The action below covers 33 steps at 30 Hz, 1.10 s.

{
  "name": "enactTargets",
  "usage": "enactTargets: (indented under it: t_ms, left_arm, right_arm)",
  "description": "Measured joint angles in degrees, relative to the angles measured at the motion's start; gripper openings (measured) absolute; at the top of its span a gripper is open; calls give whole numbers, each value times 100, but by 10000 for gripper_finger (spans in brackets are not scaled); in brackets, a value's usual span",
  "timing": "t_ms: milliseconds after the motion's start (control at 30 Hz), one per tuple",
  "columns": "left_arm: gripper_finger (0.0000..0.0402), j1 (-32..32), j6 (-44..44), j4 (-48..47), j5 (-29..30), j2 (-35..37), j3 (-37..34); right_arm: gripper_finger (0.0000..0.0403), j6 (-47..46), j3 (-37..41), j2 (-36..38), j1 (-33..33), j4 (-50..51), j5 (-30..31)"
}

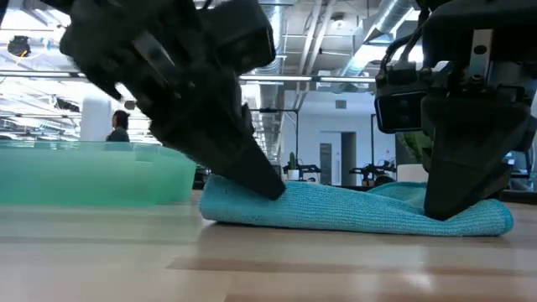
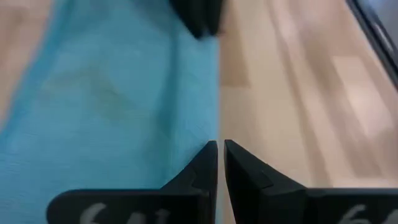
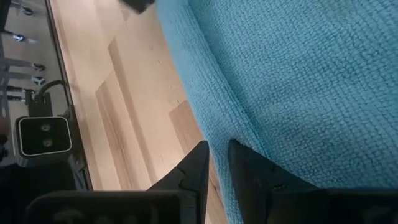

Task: Roll microfiber towels into tight, uniform cylinder then place into a basket
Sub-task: Roll the blue towel

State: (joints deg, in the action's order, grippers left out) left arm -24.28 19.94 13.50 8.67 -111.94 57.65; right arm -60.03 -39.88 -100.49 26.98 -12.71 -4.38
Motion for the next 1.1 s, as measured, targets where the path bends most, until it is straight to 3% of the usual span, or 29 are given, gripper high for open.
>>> enactTargets:
  t_ms: [167, 400, 700, 1100]
  left_arm:
    - [20, 61, 202, -140, 410, 9, 0]
    - [20, 104, 1113, -824, 509, 31, 15]
    - [20, 106, 1528, -970, 377, 33, 17]
    - [20, 106, 2073, -991, 265, 35, 7]
  right_arm:
    - [90, 0, -2, 0, 33, 22, 19]
    - [90, 41, -2, 2, 33, 17, 19]
    - [91, -92, -2, 2, -15, 17, -1]
    - [152, 500, -2, 41, -81, 21, 198]
